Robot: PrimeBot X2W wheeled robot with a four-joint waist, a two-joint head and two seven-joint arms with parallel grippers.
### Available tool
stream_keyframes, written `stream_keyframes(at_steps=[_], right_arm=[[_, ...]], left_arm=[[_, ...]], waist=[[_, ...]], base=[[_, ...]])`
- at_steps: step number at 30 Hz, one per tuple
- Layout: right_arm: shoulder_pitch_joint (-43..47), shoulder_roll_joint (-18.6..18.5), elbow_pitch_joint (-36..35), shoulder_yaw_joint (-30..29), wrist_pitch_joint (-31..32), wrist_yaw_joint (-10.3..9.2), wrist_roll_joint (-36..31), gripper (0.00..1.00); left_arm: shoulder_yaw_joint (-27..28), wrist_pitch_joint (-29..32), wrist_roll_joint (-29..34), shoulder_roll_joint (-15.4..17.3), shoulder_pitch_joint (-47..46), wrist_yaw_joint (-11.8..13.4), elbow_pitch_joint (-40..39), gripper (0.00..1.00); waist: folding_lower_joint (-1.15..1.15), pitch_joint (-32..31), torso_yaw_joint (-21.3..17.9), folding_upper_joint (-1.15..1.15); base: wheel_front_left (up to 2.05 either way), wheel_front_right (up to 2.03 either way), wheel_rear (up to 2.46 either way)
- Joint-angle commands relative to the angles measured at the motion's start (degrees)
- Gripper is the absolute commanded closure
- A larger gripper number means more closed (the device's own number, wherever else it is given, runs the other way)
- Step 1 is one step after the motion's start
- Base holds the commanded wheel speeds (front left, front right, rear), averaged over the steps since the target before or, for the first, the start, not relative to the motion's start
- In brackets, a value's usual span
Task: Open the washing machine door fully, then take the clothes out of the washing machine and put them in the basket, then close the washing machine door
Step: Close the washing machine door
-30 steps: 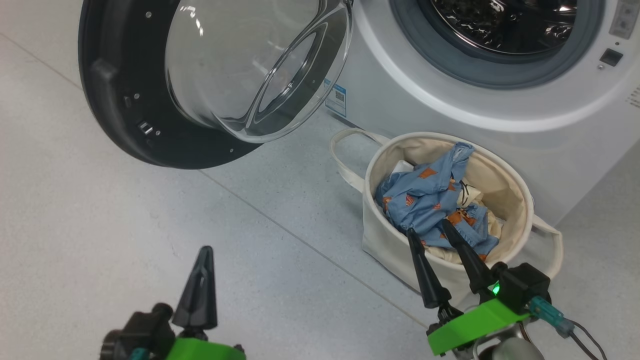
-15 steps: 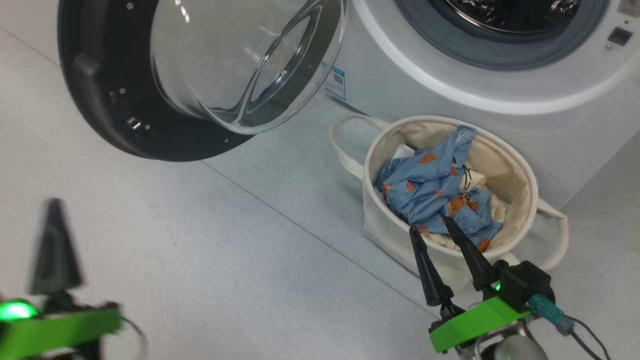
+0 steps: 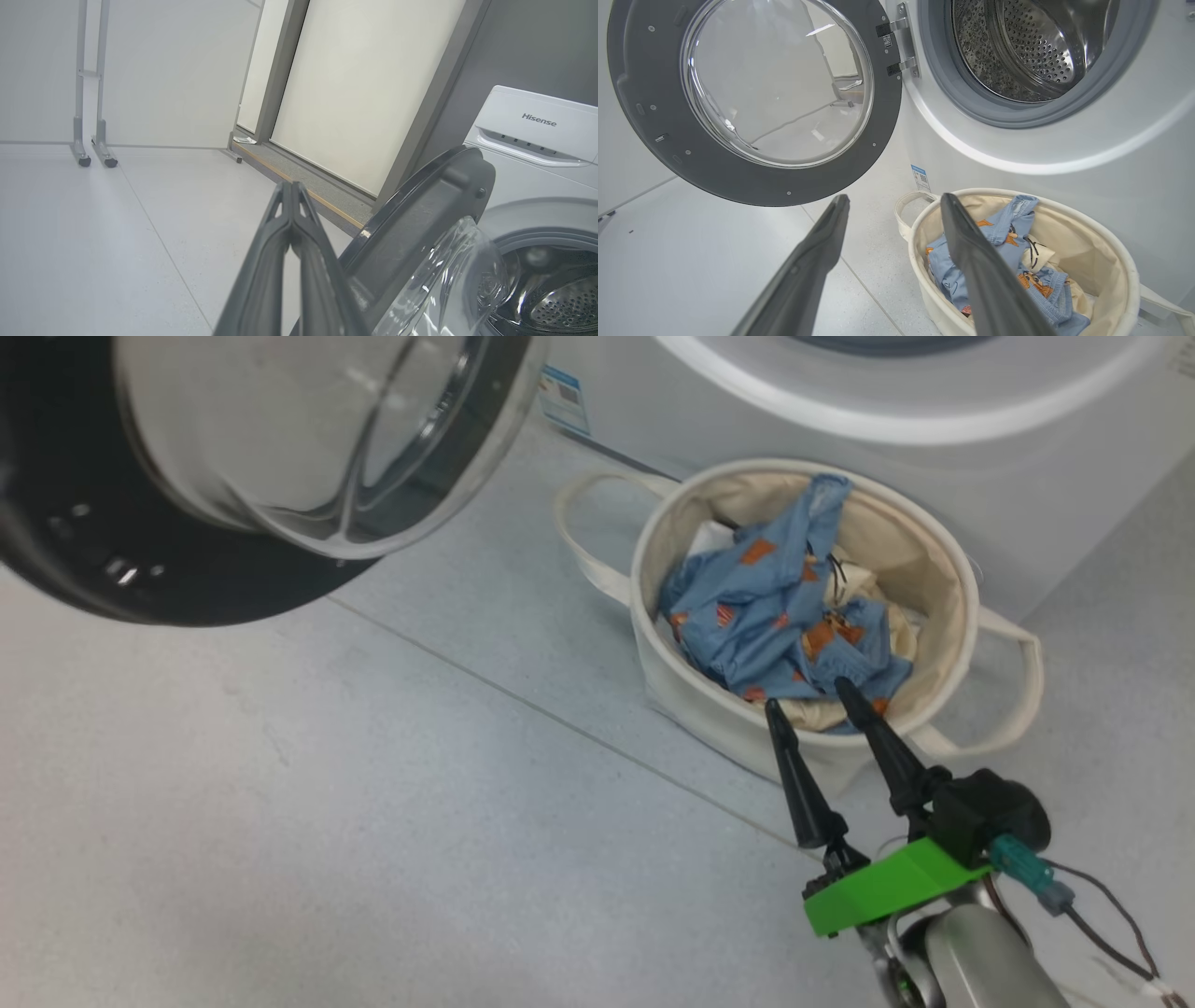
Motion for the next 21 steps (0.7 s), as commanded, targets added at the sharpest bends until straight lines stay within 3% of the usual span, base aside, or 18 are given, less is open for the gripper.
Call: stream_keyframes(at_steps=[1, 9, 12, 21], right_arm=[[-1.7, 0.2, -2.0, 0.9, -0.3, 0.02, -0.9, 0.0], [-3.8, -0.4, -2.7, 1.2, -0.3, 0.02, -2.0, 0.0], [-4.0, -0.4, -2.9, 1.2, -0.3, 0.02, -2.0, 0.0], [-4.1, -0.2, -3.5, 2.5, -0.3, 0.02, -2.2, 0.0]], left_arm=[[2.8, 2.1, -3.4, 5.4, -4.3, -0.4, 1.3, 1.0], [2.5, 13.0, -17.9, 15.5, -17.8, -0.4, 17.9, 1.0], [2.0, 16.1, -20.8, 16.6, -21.2, -0.4, 21.7, 1.0], [1.8, 30.8, -31.6, 16.1, -28.8, 1.2, 28.8, 1.0]], waist=[[0.0, 2.3, -2.0, 0.0], [0.0, 5.9, -5.6, 0.0], [0.0, 6.8, -6.7, 0.0], [0.0, 7.3, -10.2, 0.0]], base=[[0.0, 0.0, 0.0], [0.0, 0.0, 0.0], [0.0, 0.0, 0.0], [0.0, 0.0, 0.0]])
